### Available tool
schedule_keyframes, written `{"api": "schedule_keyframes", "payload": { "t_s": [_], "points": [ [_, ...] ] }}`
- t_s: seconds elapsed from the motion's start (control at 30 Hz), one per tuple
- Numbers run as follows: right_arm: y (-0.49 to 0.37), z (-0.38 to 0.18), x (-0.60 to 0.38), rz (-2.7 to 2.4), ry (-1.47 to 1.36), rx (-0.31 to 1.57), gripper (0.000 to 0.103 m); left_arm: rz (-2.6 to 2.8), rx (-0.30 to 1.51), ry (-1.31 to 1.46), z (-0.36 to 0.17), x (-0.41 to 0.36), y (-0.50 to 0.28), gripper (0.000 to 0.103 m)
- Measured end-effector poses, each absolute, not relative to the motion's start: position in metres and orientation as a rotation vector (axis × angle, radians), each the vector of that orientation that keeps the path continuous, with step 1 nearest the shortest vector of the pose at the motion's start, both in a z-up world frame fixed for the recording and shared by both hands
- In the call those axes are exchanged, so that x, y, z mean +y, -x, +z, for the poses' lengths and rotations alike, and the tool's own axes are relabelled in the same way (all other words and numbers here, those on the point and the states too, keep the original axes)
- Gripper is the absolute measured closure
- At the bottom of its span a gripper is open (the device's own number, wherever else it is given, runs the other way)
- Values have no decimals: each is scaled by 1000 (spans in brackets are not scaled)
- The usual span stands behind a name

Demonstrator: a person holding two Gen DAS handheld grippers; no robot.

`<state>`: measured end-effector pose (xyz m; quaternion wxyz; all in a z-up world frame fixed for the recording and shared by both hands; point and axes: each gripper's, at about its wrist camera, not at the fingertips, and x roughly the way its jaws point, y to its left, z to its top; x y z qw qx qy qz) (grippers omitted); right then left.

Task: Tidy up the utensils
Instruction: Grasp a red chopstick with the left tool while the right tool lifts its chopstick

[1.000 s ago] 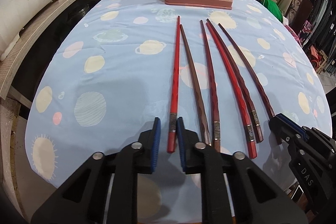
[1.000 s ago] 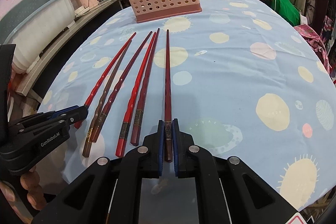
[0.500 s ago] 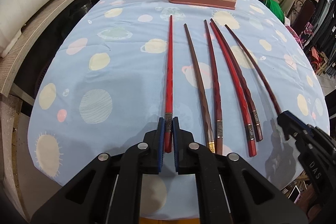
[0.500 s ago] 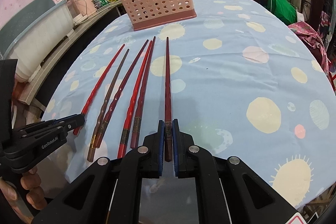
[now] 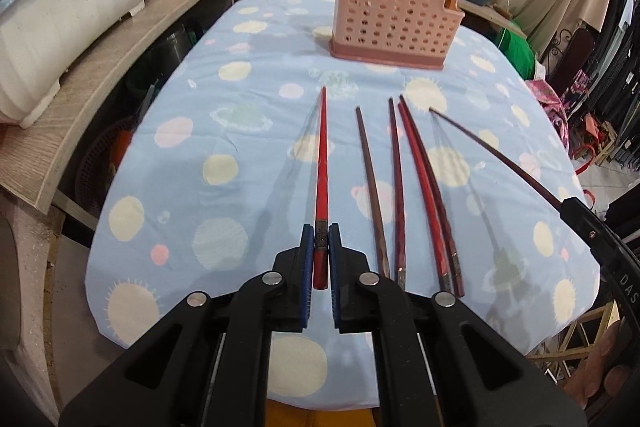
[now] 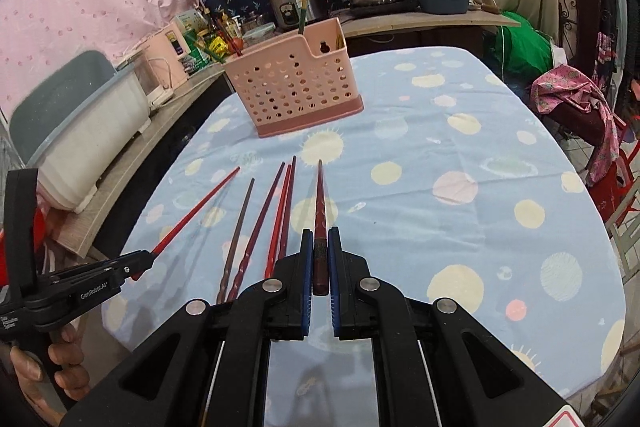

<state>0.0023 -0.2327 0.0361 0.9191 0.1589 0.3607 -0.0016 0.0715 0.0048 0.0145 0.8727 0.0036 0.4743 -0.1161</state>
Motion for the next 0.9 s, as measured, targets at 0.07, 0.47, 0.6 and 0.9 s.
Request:
{"api": "schedule_keyframes", "payload": {
  "t_s": [0.07,0.47,0.6,0.9],
  "points": [
    [-5,47,-239,-8,-334,711,96,-244,971,-3,26,5,-74,96],
    [-35,99,-264,-29,-344,568,96,-248,865,36,86,5,-106,96],
    [-51,106,-268,-28,-343,556,96,-239,833,40,102,3,-124,96],
    [-84,134,-269,7,-339,504,96,-253,770,45,134,-6,-157,96]
  ]
}}
